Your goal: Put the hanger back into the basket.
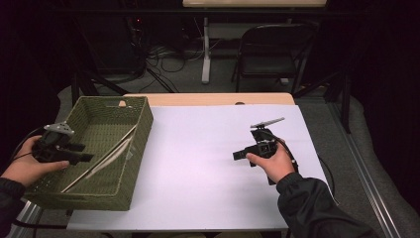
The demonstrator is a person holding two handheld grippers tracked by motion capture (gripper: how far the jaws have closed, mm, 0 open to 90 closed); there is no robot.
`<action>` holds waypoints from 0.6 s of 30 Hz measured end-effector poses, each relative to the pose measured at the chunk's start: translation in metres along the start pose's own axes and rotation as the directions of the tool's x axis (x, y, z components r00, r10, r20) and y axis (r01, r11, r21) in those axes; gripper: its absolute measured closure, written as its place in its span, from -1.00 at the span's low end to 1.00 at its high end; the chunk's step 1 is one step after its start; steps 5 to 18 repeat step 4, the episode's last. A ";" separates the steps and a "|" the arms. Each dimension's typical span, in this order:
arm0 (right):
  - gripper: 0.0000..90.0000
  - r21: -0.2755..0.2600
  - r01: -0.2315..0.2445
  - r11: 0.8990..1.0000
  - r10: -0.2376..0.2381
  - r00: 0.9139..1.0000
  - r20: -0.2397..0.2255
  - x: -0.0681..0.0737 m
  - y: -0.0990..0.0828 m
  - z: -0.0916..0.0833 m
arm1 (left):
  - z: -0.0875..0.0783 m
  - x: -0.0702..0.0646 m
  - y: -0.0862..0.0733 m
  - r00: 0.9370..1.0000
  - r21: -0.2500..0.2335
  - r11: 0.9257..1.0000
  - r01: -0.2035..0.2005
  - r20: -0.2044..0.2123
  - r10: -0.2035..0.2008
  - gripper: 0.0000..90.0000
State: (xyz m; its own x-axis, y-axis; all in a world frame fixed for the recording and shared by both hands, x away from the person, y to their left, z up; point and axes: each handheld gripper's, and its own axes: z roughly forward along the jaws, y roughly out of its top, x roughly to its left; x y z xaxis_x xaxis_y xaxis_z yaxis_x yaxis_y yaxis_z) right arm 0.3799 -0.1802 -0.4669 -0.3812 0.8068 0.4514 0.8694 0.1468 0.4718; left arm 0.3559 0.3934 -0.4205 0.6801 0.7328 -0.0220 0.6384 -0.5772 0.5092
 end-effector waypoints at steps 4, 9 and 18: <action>0.19 -0.018 0.025 1.000 -0.025 1.000 0.015 0.002 -0.002 -0.003 | -0.009 -0.019 0.001 1.000 -0.039 0.999 -0.003 -0.021 0.002 -0.07; 0.19 -0.018 0.025 1.000 -0.025 1.000 0.015 0.002 -0.002 -0.003 | -0.009 -0.019 0.001 1.000 -0.039 0.999 -0.003 -0.021 0.002 -0.07; 0.19 -0.018 0.025 1.000 -0.025 1.000 0.015 0.002 -0.002 -0.003 | -0.009 -0.019 0.001 1.000 -0.039 0.999 -0.003 -0.021 0.002 -0.07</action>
